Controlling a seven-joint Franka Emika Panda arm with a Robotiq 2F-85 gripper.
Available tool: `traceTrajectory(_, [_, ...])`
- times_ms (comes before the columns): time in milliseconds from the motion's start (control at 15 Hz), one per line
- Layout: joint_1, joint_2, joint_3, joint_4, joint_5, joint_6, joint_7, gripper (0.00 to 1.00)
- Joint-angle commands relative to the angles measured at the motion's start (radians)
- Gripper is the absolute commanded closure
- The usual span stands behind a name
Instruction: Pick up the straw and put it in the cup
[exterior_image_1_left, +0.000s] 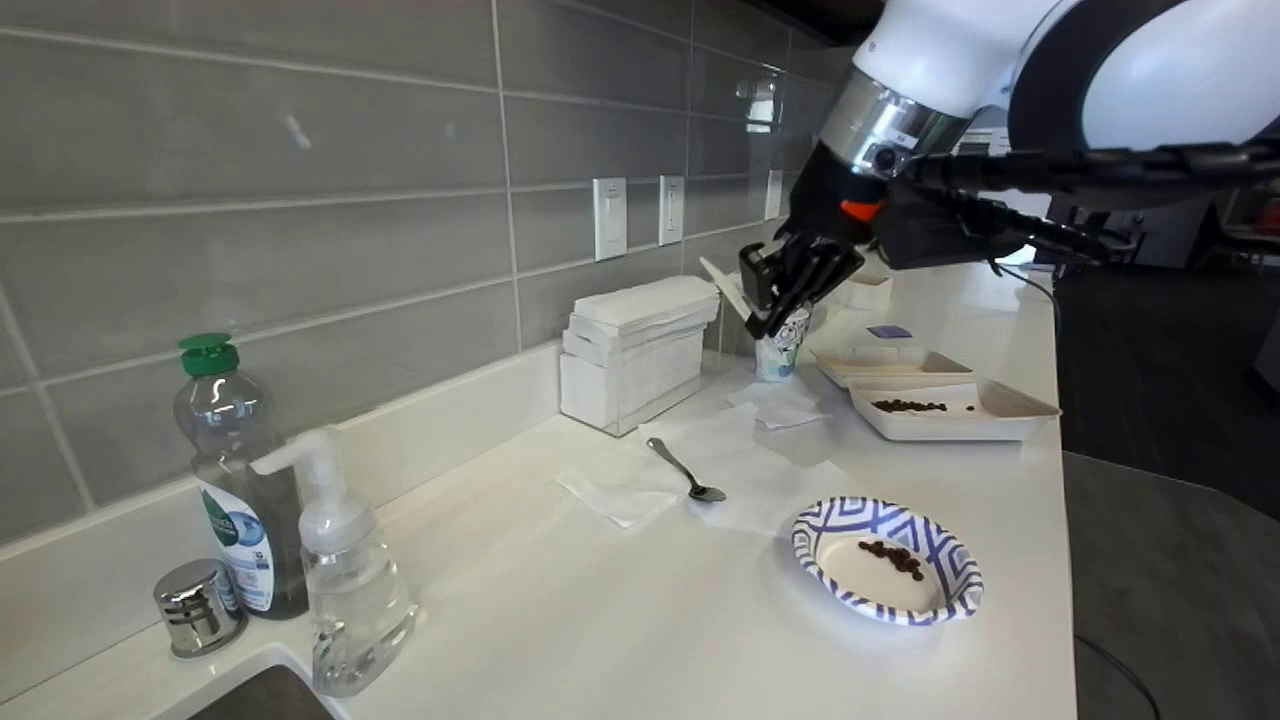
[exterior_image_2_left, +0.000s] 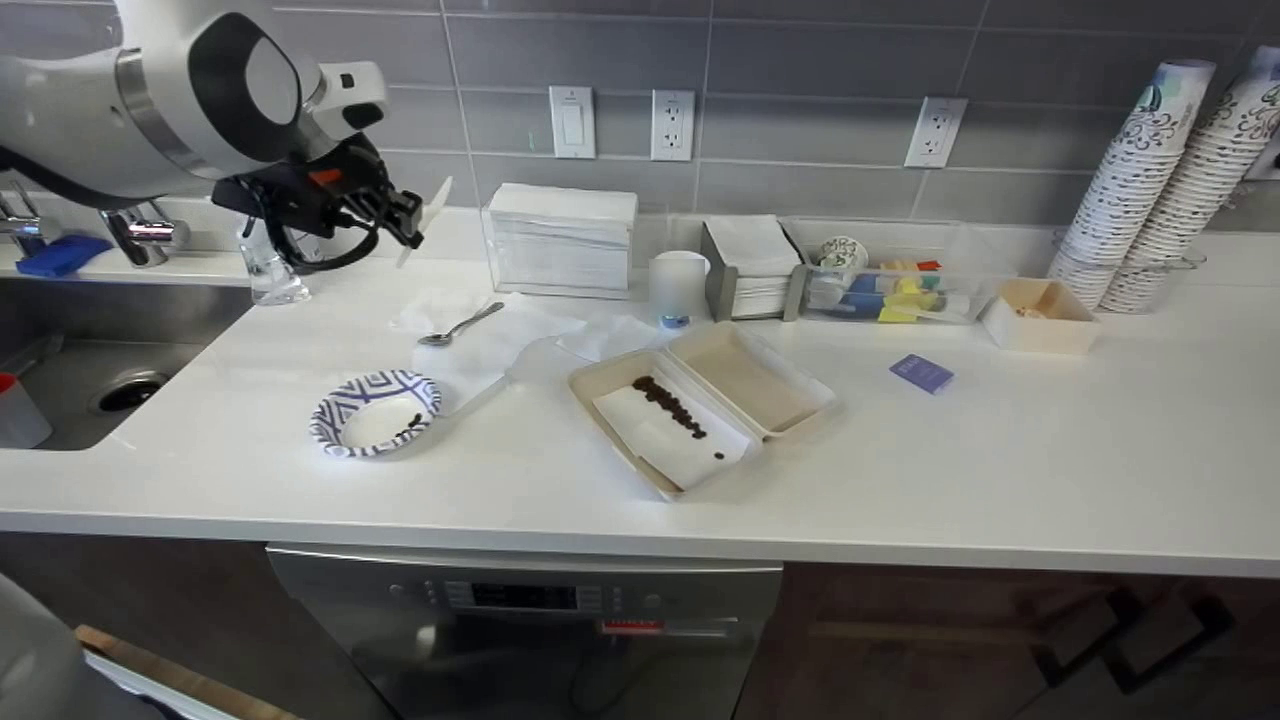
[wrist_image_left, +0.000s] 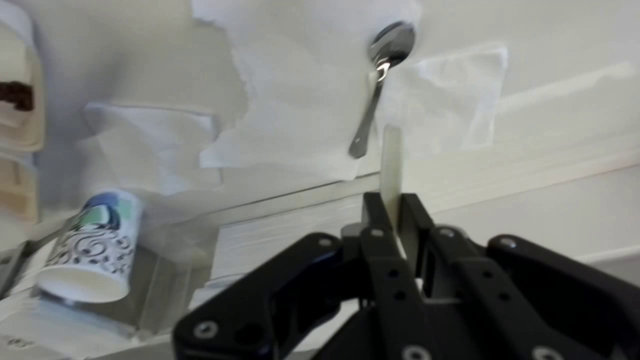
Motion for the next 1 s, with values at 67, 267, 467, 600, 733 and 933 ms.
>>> traceTrajectory(67, [-0.151, -0.089, 0.003, -0.020, -0.025, -0.002, 0.001, 0.97])
traceTrajectory(267, [-0.170, -0.076, 0.005, -0.003, 0.024, 0.003, -0.048, 0.88])
traceTrajectory(467, [-0.171, -0.073, -0.025, 0.000, 0.051, 0.008, -0.091, 0.88])
traceTrajectory(600, [-0.168, -0.073, -0.024, 0.000, 0.054, 0.008, -0.092, 0.88])
traceTrajectory(733, [-0.187, -0.047, -0.021, 0.017, 0.041, 0.011, -0.086, 0.97])
traceTrajectory(933, [-0.285, 0.032, -0.007, 0.084, -0.062, 0.087, -0.020, 0.97])
